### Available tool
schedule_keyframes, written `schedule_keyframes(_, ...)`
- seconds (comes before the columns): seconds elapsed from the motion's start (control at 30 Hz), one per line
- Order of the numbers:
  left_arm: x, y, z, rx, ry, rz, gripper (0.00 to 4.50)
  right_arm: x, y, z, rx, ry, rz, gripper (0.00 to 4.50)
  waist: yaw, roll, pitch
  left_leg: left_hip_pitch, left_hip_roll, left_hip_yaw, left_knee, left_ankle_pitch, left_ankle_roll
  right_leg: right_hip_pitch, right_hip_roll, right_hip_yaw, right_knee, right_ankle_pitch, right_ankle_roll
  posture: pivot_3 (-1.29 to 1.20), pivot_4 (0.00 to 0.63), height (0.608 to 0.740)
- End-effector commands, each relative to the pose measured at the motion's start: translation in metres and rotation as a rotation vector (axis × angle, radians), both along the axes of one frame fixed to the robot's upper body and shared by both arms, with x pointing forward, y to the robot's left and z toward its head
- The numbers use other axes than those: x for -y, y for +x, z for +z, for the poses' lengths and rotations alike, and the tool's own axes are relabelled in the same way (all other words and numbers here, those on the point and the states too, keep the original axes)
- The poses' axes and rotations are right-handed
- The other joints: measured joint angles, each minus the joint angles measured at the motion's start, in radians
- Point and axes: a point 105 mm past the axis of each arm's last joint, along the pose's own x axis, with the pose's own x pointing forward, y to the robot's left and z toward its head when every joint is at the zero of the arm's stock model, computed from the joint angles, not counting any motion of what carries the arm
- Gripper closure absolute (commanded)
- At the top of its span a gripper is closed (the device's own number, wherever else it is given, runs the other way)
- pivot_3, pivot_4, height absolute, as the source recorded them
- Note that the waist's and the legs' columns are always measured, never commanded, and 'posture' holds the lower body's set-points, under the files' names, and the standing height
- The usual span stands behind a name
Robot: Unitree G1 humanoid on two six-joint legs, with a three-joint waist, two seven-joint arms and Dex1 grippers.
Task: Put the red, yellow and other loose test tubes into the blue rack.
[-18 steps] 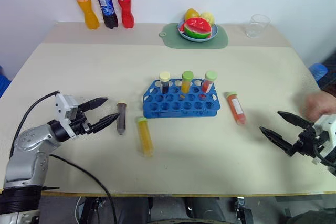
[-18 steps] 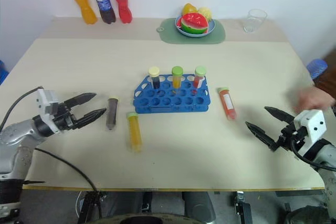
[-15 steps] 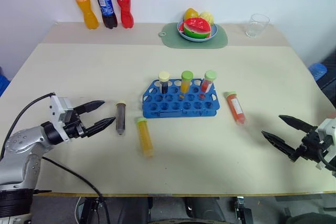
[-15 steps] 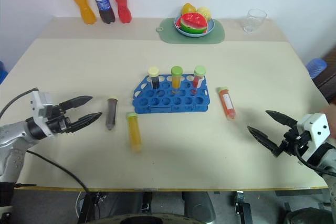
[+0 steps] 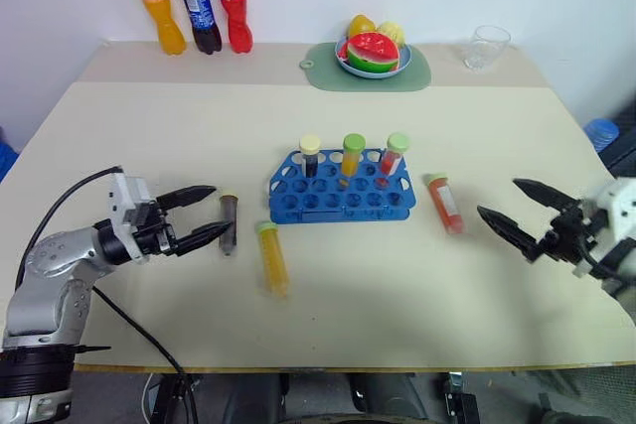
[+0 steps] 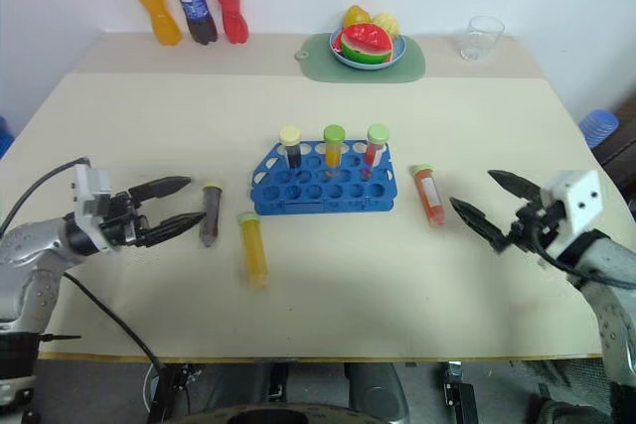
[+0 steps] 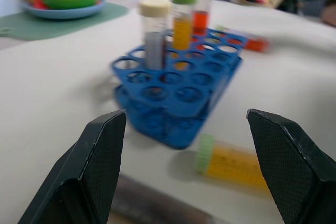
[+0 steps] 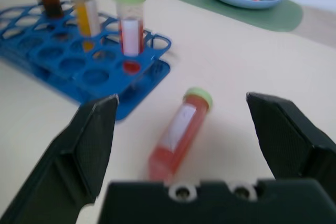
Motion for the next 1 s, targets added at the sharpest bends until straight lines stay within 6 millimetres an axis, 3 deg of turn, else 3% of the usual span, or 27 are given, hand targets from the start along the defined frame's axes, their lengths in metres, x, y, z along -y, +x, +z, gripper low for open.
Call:
schedule_keyframes(0.03,0.014,-0.002,0.011,0.072,0.036,-0.074,0.73,-0.010,0.018,0.011,-0.108,0.044,-0.042,0.16,0.001,0.000,0.000,-0.001,0.000,0.000,0.000,0.000,0.000,-0.001,0.000,0.000,0.000,0.000,0.000,0.00,0.150,0.740)
schedule_keyframes(0.1,0.019,0.000,0.014,0.093,0.035,-0.085,0.73,-0.015,0.035,0.020,-0.128,0.102,-0.075,0.16,0.002,0.000,0.000,-0.002,0.000,0.000,0.000,0.000,0.000,-0.003,0.000,0.000,0.001,0.000,0.000,0.00,0.150,0.740)
schedule_keyframes(0.23,0.031,0.001,0.020,0.112,0.011,-0.103,0.73,-0.008,0.056,0.011,-0.324,0.066,-0.202,0.16,0.007,0.000,0.000,-0.014,-0.001,-0.001,0.002,0.000,0.000,-0.013,0.000,0.000,0.002,0.001,0.000,0.00,0.150,0.740)
schedule_keyframes(0.5,0.032,-0.008,0.014,0.093,0.018,-0.105,0.73,-0.021,0.068,-0.001,-0.589,0.047,-0.200,0.16,0.000,0.001,0.000,-0.019,-0.001,0.000,0.002,-0.001,0.003,-0.017,0.000,0.000,0.001,0.003,0.004,0.00,0.150,0.740)
schedule_keyframes(0.83,0.033,-0.020,0.009,0.061,0.008,-0.086,0.73,-0.036,0.086,-0.020,-0.720,0.012,-0.174,0.16,-0.001,0.001,0.000,-0.017,-0.002,0.004,0.002,-0.001,0.003,-0.017,0.001,0.000,0.002,0.003,0.004,0.00,0.150,0.740)
schedule_keyframes(0.97,0.035,-0.024,0.008,0.054,0.001,-0.078,0.73,-0.032,0.092,-0.036,-0.757,-0.050,-0.196,0.16,-0.001,0.000,0.000,-0.017,-0.002,0.004,0.002,-0.001,0.003,-0.017,0.001,0.000,0.003,0.003,0.004,0.00,0.150,0.740)
schedule_keyframes(1.0,0.035,-0.025,0.008,0.053,-0.002,-0.076,0.69,-0.031,0.093,-0.039,-0.759,-0.074,-0.200,0.42,-0.001,0.000,0.000,-0.017,-0.002,0.004,0.002,-0.001,0.003,-0.017,0.001,0.000,0.003,0.003,0.004,0.00,0.150,0.740)
